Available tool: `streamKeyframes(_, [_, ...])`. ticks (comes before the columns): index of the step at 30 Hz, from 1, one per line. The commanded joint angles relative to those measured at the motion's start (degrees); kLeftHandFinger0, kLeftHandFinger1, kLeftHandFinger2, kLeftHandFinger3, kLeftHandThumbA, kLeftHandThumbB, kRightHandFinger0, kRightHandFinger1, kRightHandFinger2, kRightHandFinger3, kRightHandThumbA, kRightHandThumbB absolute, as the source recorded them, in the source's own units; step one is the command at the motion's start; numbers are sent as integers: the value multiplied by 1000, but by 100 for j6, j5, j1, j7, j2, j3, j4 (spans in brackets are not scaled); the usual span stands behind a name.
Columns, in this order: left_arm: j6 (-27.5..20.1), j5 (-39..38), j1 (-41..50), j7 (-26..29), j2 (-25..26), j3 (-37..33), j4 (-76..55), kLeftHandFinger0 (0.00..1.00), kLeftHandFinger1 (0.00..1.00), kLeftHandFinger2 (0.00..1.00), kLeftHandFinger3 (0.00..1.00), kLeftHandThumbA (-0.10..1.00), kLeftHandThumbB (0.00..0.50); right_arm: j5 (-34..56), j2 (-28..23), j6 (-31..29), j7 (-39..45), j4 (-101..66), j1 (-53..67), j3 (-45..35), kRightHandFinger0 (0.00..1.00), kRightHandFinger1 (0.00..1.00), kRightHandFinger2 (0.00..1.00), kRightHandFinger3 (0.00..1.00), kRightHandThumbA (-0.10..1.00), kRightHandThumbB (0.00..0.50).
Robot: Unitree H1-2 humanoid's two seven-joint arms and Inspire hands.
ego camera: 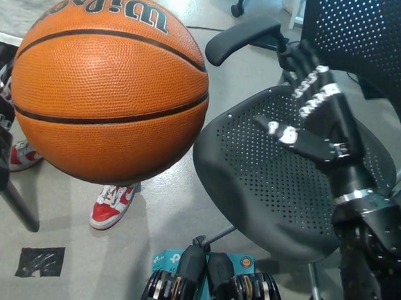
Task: The robot grabs the basketball from a person using both hands and then drops it on the black chair in the front
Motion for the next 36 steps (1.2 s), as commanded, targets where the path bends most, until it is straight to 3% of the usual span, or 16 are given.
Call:
streamKeyframes(1, [-32, -38, -53, -81, 102, -35, -109, 1000, 1000, 1000, 1000, 1000, 150, 601, 16, -54, 203, -312, -68, -188, 1000, 1000, 1000, 1000, 1000, 390])
streamKeyframes(10, [4, 64, -55, -47, 74, -111, -142, 1000, 1000, 1000, 1000, 1000, 171, 1343, 373, 547, 186, -318, -273, -260, 1000, 1000, 1000, 1000, 1000, 465])
streamKeyframes(16, [33, 23, -55, -60, 93, -140, -190, 1000, 1000, 1000, 1000, 1000, 154, 1696, 525, 733, 264, -168, -492, -278, 1000, 1000, 1000, 1000, 1000, 477])
streamKeyframes(25, [42, 59, -44, -55, 91, -176, -139, 1000, 1000, 1000, 1000, 1000, 137, 1793, 622, 612, 515, 93, -553, -159, 1000, 1000, 1000, 1000, 1000, 430])
streamKeyframes(36, [4, -105, 117, -99, -23, -232, -41, 1000, 1000, 1000, 1000, 1000, 133, 1585, 752, 481, 639, 422, -652, 137, 1000, 1000, 1000, 1000, 1000, 443])
